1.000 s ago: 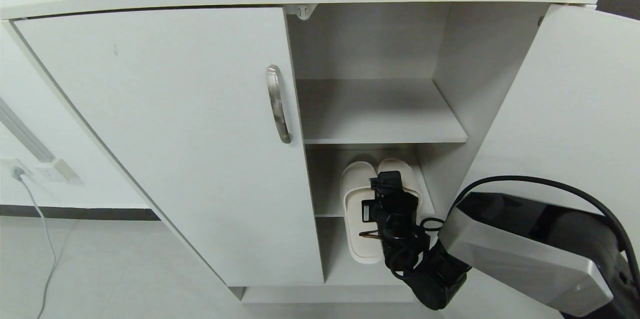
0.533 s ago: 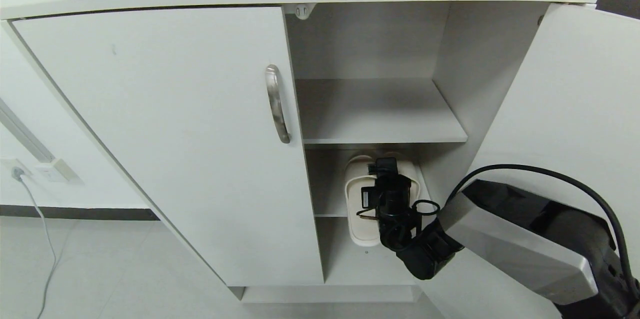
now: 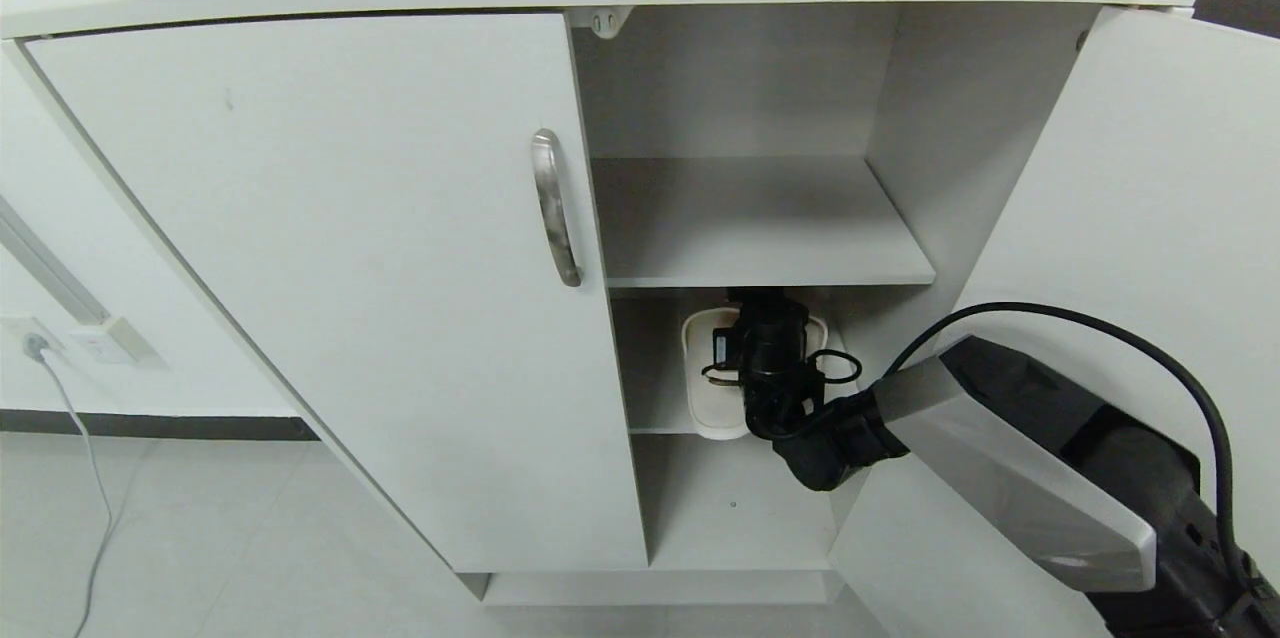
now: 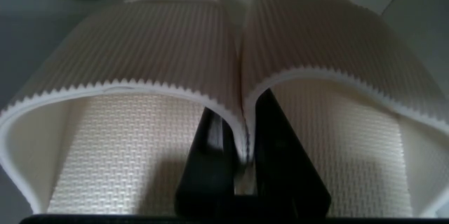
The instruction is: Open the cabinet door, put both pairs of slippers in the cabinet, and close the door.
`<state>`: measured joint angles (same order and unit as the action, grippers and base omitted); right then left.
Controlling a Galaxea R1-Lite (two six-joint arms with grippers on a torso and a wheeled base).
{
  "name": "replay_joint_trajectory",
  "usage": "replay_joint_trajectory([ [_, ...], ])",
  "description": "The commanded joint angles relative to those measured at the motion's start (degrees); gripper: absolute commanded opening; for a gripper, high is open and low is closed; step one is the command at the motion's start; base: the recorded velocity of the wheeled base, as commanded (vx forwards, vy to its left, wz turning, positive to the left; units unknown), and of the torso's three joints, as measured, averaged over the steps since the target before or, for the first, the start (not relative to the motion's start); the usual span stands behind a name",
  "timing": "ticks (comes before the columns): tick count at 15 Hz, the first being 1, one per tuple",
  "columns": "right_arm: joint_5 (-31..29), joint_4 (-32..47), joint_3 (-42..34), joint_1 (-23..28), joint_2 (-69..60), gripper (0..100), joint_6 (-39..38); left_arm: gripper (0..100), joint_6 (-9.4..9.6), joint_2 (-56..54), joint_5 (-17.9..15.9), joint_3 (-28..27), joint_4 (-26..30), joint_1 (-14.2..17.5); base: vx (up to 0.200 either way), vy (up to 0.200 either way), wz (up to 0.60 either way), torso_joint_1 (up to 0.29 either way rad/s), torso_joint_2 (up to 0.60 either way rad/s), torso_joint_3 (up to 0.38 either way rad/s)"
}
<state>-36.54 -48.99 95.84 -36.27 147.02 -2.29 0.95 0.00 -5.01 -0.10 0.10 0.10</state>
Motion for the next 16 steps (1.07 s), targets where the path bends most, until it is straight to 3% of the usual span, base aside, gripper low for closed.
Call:
replay_joint_trajectory([
  [1,0.15,0.13,2.16,0.23,1.52,0,0.01,0,0.02,0.09,0.0,0.01,-0.01,-0.01,0.0,0.0,0.0,0.0,0.0,0.0],
  [15,0.76,1.97,3.74,2.34,4.07,0,-0.08,0,0.02,0.0,0.09,0.01,-0.01,-0.01,0.0,0.0,0.0,0.0,0.0,0.0],
  [16,0.85,2.15,3.65,2.34,4.07,100,-0.08,0,0.02,0.0,0.09,0.01,-0.01,-0.01,0.0,0.0,0.0,0.0,0.0,0.0],
])
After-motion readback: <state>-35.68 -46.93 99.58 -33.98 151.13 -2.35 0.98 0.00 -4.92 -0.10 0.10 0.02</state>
